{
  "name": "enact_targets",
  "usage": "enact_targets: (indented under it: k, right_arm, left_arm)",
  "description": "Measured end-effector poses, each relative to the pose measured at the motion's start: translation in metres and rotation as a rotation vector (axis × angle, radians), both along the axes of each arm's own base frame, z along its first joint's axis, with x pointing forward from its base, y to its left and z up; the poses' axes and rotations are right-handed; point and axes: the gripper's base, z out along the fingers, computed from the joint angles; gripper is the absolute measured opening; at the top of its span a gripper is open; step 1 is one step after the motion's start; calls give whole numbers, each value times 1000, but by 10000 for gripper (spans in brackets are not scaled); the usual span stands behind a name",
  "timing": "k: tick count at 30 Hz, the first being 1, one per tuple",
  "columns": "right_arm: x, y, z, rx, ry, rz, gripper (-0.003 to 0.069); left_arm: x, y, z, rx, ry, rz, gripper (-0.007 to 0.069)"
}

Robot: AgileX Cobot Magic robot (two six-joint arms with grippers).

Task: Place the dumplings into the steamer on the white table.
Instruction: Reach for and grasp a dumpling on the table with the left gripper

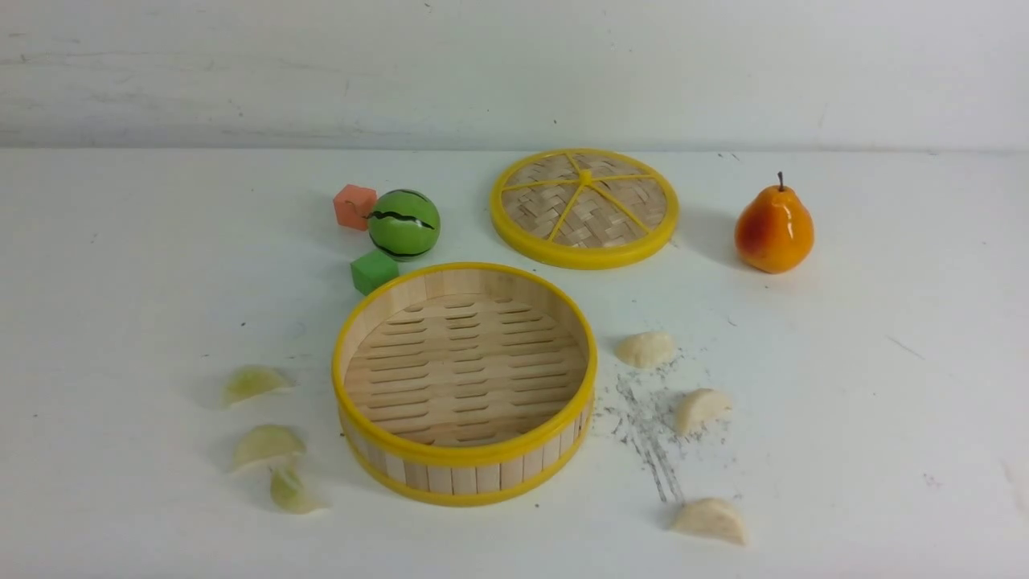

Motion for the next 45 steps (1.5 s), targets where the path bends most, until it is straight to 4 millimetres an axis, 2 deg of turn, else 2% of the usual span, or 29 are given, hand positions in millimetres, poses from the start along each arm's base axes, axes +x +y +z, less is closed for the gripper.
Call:
enact_targets:
  k: [3, 9, 15, 20, 25, 28, 30, 32, 34, 37, 38, 40, 42, 45]
  right_arm:
    - [2, 0, 11, 1, -120, -1, 239]
    - [-2, -1, 48, 5, -539, -6, 239]
    - [-11, -1, 67, 29, -769, -6, 239]
    - [-13, -1, 71, 94, -811, 1, 239]
    - [-15, -3, 76, 157, -827, -4, 225]
    - [-21, -5, 96, 191, -885, -13, 163]
    - [-24, -6, 116, 200, -922, -26, 73]
    - [-23, -7, 134, 201, -936, -36, 5]
    - [-19, -7, 152, 190, -936, -38, -14]
    - [-8, -6, 170, 152, -901, -30, -11]
    - [-2, -4, 177, 128, -863, -23, -8]
    - [13, -2, 178, 97, -727, -14, -8]
    - [29, -1, 172, 80, -554, -9, -7]
    - [53, 1, 148, 67, -191, -7, -7]
  left_arm:
    - [2, 1, 8, -6, -91, 11, 237]
    - [2, 5, 39, -31, -436, 56, 237]
    - [-5, 9, 63, -54, -705, 92, 237]
    - [-12, 11, 76, -152, -871, 99, 237]
    - [-20, 12, 91, -395, -967, 53, 236]
    - [-29, 12, 117, -482, -1016, 17, 200]
    - [-39, 11, 147, -490, -1059, -13, 124]
    - [-42, 10, 169, -497, -1044, -24, 51]
    - [-39, 9, 193, -490, -979, -25, -14]
    - [-23, 7, 214, -470, -844, -11, -14]
    - [-10, 6, 218, -461, -759, 2, -14]
    - [9, 4, 216, -452, -646, 21, -14]
    - [31, 3, 205, -444, -506, 44, -14]
    - [62, 0, 176, -431, -198, 92, -14]
